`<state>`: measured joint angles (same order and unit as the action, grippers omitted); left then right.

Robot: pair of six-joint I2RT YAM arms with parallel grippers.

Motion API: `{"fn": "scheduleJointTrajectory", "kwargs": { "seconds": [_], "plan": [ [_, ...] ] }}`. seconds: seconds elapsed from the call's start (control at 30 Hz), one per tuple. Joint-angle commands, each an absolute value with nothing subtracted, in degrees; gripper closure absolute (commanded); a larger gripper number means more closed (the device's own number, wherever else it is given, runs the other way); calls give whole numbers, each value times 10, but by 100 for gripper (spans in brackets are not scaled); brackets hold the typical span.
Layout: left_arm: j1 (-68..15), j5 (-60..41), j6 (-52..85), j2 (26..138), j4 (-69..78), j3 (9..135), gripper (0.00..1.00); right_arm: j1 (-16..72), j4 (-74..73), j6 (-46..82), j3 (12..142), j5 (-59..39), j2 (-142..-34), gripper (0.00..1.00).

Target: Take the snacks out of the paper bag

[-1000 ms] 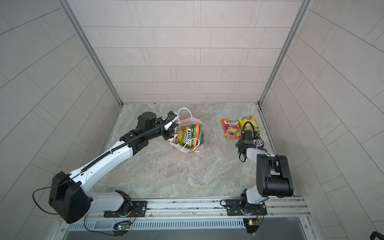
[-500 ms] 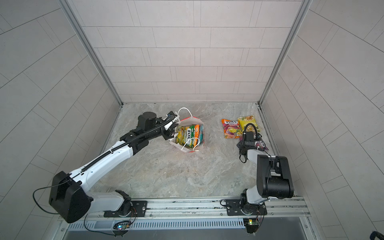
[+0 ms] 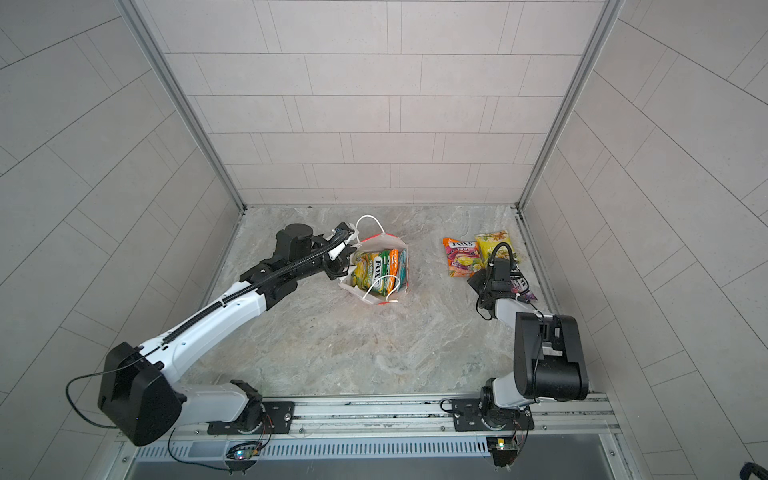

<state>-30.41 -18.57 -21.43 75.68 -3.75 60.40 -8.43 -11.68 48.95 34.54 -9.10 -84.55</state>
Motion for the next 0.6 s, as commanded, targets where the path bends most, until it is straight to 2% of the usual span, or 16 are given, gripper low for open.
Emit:
{"fn": "scheduleJointTrajectory", "kwargs": {
  "seconds": [0.0, 0.57],
  "plan": [
    [-307, -181, -217, 756, -48, 606, 100, -87, -128, 497, 352, -100, -873, 100],
    [-307, -175, -221, 757, -47, 603, 100, -89, -145, 522, 366, 16, -891, 98]
  ]
}}
